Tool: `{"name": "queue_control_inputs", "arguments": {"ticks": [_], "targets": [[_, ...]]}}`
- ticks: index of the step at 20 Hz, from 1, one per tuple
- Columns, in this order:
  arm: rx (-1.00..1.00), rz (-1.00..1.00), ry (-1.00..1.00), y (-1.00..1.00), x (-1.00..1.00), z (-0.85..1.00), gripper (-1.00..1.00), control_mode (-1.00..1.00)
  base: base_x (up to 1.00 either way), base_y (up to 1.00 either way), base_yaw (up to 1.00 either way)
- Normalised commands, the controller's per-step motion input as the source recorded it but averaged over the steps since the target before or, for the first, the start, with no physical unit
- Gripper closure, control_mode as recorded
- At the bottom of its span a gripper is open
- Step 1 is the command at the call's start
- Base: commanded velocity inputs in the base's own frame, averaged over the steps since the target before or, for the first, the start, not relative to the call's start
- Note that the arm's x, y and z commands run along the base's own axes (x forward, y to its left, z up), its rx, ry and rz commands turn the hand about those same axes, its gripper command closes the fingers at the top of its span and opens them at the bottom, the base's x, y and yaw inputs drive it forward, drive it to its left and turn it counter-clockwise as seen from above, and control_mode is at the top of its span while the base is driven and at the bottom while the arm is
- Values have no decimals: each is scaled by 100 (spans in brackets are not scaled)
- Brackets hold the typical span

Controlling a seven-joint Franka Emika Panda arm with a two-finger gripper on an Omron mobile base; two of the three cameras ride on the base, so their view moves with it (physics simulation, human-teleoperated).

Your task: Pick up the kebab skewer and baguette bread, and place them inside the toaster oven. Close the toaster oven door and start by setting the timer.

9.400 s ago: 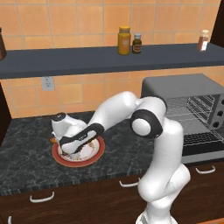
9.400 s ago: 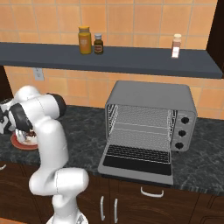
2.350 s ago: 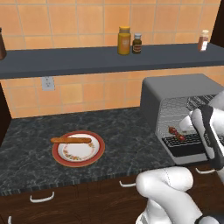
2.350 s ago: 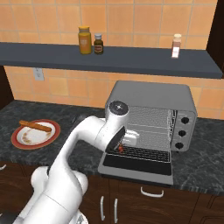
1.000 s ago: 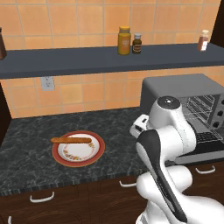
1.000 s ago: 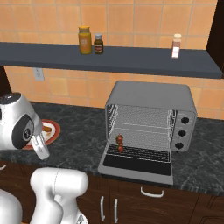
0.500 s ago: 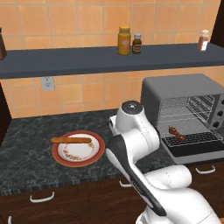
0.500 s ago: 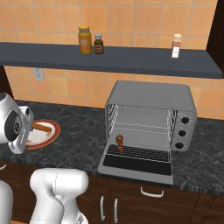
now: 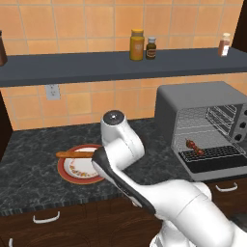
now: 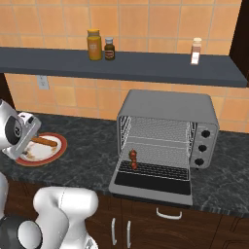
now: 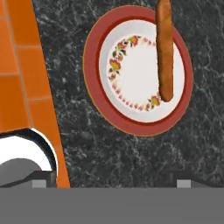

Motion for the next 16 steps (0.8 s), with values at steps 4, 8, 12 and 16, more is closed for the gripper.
{"name": "queue_control_inputs", "arguments": {"ticks": [4,8,12,16], "targets": [[6,-20,4,24,70,-18,-100,-100,0,0,0],[1,-7,11,1,56,-27,-100,-100,0,0,0],[0,0,14,10,62,-41,-100,-100,0,0,0],[0,0,3,14,46,-43,-100,-100,0,0,0]]}}
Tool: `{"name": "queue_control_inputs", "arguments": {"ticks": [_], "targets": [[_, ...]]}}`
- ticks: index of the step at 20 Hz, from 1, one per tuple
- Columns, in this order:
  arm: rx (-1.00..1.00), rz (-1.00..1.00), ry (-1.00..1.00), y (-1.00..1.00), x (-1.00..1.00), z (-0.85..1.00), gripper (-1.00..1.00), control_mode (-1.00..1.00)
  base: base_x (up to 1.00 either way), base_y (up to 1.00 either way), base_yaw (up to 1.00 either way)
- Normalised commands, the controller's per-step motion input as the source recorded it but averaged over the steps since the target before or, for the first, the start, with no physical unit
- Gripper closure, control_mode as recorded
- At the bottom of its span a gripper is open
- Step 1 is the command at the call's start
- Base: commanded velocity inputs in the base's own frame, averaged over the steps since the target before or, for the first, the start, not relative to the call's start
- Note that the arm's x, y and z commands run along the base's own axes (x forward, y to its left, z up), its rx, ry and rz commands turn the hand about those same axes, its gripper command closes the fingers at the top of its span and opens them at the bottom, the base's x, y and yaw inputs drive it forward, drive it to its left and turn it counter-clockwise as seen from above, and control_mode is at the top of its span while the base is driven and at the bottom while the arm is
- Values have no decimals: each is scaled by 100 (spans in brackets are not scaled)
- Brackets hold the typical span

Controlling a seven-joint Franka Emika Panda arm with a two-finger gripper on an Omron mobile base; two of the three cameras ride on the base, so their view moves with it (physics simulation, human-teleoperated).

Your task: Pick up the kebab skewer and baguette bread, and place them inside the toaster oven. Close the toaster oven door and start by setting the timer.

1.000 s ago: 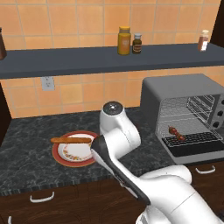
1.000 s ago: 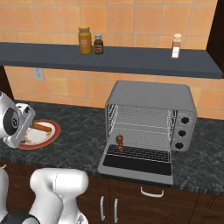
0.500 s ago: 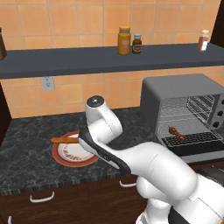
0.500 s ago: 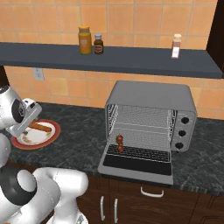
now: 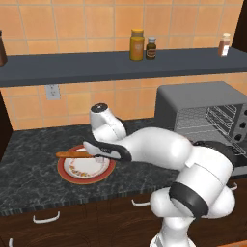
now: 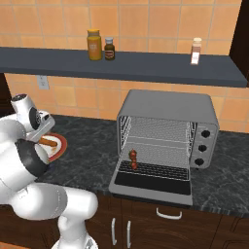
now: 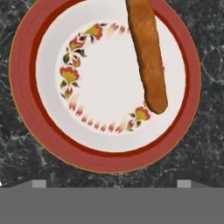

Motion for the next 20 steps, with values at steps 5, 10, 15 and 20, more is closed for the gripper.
{"name": "queue_control_inputs", "arguments": {"ticks": [5,10,15,20], "targets": [[0,-2,0,26,55,-38,-100,-100,0,0,0],[0,-3,0,21,55,-45,-100,-100,0,0,0],[0,-2,0,16,60,-38,-100,-100,0,0,0],[0,-2,2,20,49,-24,-100,-100,0,0,0]]}}
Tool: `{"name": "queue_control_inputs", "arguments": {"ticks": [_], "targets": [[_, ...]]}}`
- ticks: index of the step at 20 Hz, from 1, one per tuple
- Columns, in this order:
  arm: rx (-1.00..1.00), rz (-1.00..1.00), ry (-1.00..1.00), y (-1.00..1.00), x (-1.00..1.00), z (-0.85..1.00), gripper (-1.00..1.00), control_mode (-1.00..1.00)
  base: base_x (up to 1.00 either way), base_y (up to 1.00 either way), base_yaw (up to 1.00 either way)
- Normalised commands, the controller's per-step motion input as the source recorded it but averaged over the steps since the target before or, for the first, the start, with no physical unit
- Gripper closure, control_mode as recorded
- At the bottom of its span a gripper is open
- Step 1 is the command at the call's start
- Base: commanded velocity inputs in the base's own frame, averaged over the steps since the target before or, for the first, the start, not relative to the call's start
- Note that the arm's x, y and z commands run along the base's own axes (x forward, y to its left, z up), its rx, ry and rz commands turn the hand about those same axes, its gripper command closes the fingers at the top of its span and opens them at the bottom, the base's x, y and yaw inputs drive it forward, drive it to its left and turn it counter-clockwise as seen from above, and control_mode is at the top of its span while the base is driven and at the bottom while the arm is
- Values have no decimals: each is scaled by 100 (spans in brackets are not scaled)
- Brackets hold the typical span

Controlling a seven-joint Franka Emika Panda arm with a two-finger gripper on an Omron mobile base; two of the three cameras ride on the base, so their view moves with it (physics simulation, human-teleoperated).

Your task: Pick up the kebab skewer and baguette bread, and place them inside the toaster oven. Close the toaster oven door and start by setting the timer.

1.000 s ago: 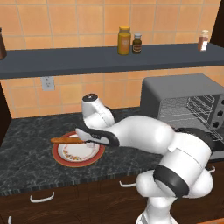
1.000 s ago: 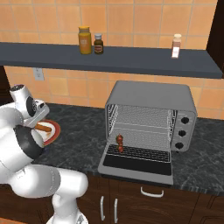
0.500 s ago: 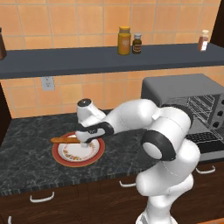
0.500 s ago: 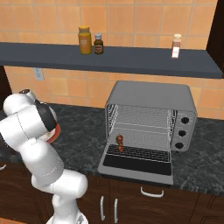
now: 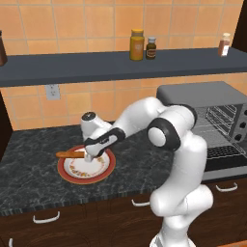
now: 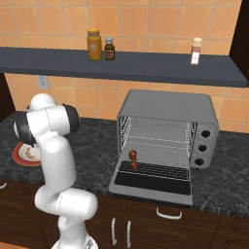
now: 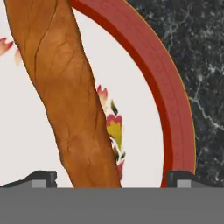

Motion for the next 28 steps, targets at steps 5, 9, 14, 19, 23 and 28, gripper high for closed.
{"name": "queue_control_inputs", "arguments": {"ticks": [5,9,14,19,23,28], "targets": [[0,-7,2,19,10,-26,-100,-100,0,0,0],[0,-7,0,0,10,-18,-100,-100,0,0,0],[0,-8,0,-2,-10,-7,100,-100,0,0,0],[4,-7,-1,-17,-40,-2,100,-100,0,0,0],[14,-4,-8,-39,-72,37,100,-100,0,0,0],[15,-4,-11,-69,-92,70,100,-100,0,0,0]]}}
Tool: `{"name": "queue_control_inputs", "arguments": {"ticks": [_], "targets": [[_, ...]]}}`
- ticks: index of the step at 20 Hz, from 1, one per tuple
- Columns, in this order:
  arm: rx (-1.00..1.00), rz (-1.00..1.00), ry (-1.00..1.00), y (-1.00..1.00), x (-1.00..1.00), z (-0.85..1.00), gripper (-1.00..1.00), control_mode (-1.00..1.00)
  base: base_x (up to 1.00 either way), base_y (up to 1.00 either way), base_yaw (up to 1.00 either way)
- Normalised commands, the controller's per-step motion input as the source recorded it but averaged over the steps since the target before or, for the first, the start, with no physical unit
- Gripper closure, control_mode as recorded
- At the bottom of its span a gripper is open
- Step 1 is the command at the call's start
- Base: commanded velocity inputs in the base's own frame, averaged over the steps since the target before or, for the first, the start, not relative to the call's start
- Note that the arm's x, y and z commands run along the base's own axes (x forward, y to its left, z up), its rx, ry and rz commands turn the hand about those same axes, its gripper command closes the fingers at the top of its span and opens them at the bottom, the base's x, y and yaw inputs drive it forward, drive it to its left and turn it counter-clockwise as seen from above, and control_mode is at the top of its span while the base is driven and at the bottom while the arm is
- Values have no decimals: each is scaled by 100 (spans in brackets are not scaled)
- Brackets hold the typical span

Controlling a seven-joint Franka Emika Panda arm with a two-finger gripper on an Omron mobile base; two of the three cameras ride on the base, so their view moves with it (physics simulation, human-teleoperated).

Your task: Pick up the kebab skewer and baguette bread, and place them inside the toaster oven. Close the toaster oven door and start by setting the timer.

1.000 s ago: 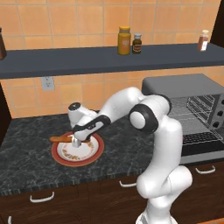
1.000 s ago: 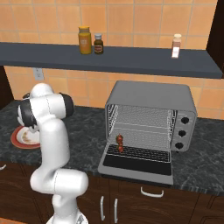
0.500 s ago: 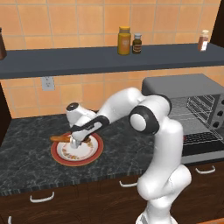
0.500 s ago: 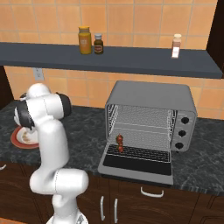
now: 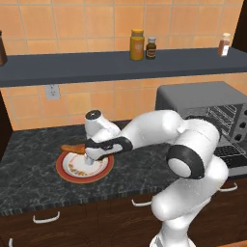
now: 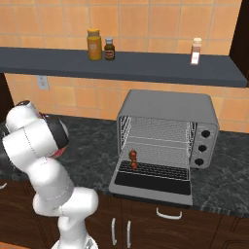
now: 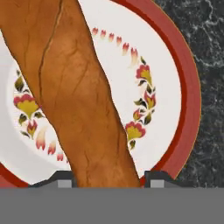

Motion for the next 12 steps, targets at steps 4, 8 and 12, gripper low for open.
{"name": "queue_control_inputs", "arguments": {"ticks": [4,8,12], "targets": [[6,0,-4,-84,-85,68,100,-100,0,0,0],[1,0,0,-86,-73,83,100,-100,0,0,0],[0,-1,0,-92,-84,55,100,-100,0,0,0]]}}
